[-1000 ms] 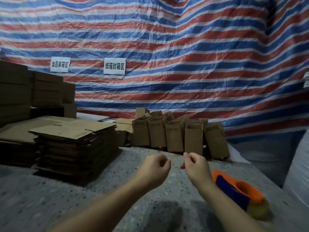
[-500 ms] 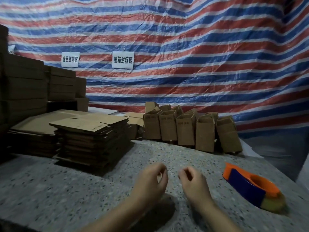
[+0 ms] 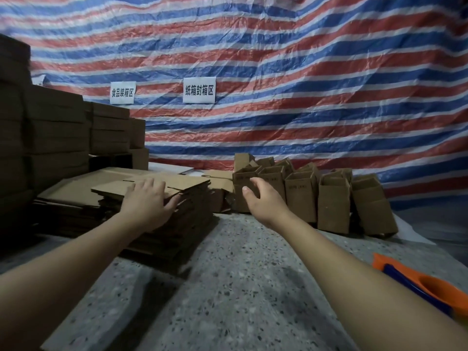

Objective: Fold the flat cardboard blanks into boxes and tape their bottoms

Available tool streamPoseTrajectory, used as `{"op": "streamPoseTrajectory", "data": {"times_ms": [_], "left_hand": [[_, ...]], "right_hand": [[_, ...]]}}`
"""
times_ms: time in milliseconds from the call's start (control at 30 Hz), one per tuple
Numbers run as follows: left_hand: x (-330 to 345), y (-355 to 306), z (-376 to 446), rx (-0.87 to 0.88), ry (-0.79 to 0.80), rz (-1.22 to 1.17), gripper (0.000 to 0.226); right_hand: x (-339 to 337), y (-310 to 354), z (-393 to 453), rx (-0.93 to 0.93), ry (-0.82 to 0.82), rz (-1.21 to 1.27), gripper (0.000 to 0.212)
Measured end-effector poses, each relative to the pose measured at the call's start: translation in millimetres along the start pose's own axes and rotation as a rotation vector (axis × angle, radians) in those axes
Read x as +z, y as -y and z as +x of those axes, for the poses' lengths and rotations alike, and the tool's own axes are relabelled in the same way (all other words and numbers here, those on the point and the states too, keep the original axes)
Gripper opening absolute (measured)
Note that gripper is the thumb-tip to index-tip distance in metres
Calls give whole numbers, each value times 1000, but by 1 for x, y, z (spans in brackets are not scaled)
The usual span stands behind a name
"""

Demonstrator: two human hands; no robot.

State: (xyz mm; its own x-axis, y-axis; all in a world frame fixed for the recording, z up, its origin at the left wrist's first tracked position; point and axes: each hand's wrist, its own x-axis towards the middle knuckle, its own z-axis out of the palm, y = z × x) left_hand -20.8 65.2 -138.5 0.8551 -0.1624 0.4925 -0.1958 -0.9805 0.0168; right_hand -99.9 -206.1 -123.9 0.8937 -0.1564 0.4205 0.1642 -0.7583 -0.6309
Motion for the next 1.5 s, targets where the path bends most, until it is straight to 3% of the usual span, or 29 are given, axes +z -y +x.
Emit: {"op": "streamPoseTrajectory", "data": {"times_ms": [100,333,400,500,633,733,900,1000,1200,1367,1500], "left_hand": [[7,9,-4,46,82,-4,60],[3,18,-15,192,-38,-20,44],[0,20,-18,254,-175,-96,38],[-17,15,-21,316,-393,-400,25],[-57,-14,-12,321,-601,-588,15],[-90,-37,-3,262,-656,-754,15],[-122,-76,2,155,-534,-1059,27],[-123,-103,2,80,-336,-1326,26],[-112,-138,7,-50,52,-1610,24],[-94,-165,6,-266,197,-1615,21],[-62,-179,-11,-298,345,-1567,27]], "right_hand": [[8,2,12,21,29,-66,61],[14,-1,16,57,28,-76,60],[12,-1,15,64,24,-81,59],[5,1,19,74,-9,-54,55],[-15,13,28,104,-94,117,52],[-40,25,39,141,-184,263,54],[-98,33,49,190,-405,432,63],[-122,24,42,220,-497,468,51],[-154,-7,1,281,-664,511,37],[-152,-34,-40,328,-707,501,39],[-135,-65,-74,400,-743,510,39]]}}
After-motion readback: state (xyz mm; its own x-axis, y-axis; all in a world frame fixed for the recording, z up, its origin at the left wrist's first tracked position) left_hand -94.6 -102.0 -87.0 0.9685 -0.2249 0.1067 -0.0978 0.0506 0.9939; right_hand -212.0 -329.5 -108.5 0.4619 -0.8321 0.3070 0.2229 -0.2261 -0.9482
